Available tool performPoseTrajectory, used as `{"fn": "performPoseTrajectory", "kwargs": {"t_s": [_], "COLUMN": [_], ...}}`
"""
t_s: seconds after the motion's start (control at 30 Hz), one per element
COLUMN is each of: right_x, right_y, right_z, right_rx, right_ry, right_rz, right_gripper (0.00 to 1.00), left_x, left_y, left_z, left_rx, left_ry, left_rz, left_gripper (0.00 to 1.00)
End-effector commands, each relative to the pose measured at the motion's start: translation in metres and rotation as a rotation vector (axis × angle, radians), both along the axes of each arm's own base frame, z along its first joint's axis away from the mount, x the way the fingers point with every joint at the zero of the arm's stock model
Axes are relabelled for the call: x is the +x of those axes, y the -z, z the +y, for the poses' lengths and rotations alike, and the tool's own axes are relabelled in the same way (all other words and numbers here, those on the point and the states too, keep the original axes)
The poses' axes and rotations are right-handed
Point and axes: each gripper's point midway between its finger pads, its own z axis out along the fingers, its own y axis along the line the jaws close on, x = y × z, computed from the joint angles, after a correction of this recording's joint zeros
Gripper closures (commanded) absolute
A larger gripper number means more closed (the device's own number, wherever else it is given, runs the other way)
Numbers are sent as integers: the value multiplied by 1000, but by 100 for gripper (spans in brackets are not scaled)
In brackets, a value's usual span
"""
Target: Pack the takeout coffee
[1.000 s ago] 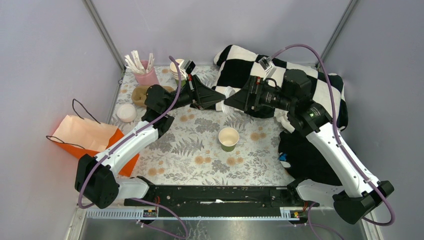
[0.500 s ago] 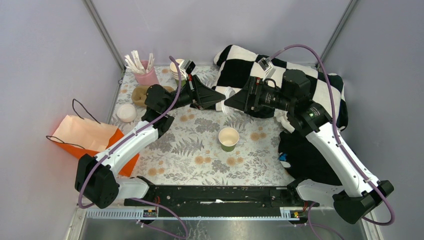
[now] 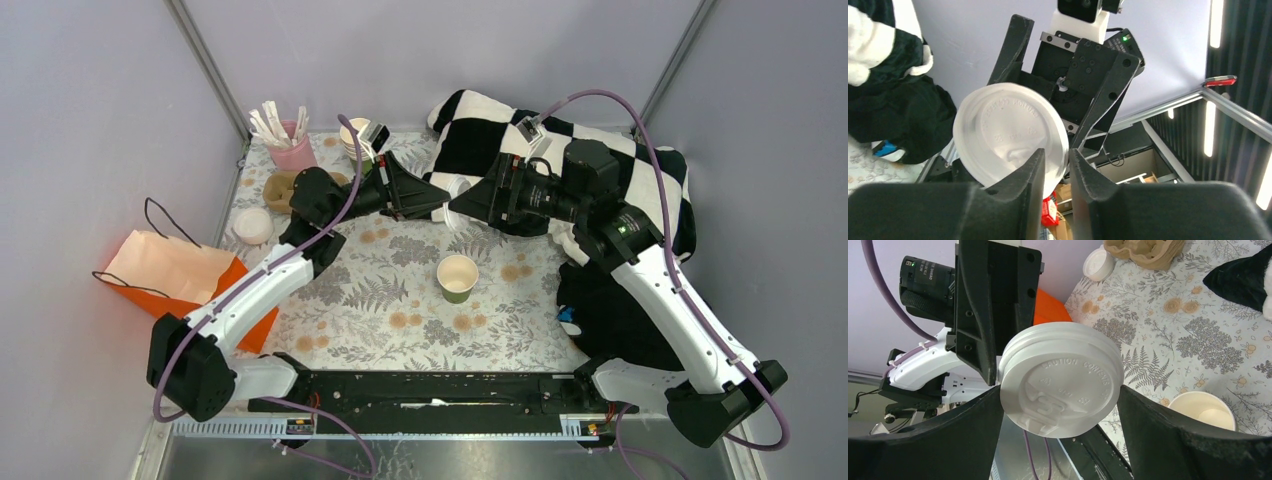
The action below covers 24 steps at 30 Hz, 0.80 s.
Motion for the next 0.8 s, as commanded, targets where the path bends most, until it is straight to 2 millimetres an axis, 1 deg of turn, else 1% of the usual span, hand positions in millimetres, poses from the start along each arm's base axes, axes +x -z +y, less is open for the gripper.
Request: {"fn": "performPoseTrajectory", "kwargs": {"t_s": [0.0,0.03,0.07,0.17,0.2,0.27,0.3,0.33,0.4,0.5,0.57,0.6,0.63,0.67,0.77], "right_x": [2,2,2,5,6,8,10,11,15,17,19,17,21,20,19], "right_y": [-10,-9,-6,6,11,27,39,52,77,106,127,131,140,150,168], "right_z": [1,1,1,-1,-2,-7,-11,-17,-28,-38,-37,-37,-35,-36,-30], "right_rx": [15,13,8,-27,-42,-101,-151,-211,-329,-491,-601,-647,-714,-780,-943], "right_ry": [12,15,17,38,45,64,77,94,124,129,115,110,111,105,71], "right_rz": [-33,-26,-17,20,31,54,76,95,140,196,228,228,234,244,260], "right_gripper": [14,14,14,15,15,15,15,15,15,15,15,14,14,13,12], "left_x": [-6,-4,-1,9,13,22,28,32,37,37,37,37,37,38,40], "left_y": [-11,-9,-4,12,19,41,54,69,92,112,121,127,133,141,165], "left_z": [10,12,15,30,37,54,63,72,85,93,94,94,94,94,96], "left_rx": [21,37,57,129,157,249,314,391,529,637,671,683,696,712,760], "left_ry": [-49,-63,-82,-157,-187,-262,-311,-354,-413,-418,-410,-405,-399,-390,-373], "left_rz": [-82,-77,-68,-37,-21,40,76,105,121,111,105,106,109,112,124], "left_gripper": [66,55,49,41,36,23,19,17,14,9,8,8,7,7,7]}}
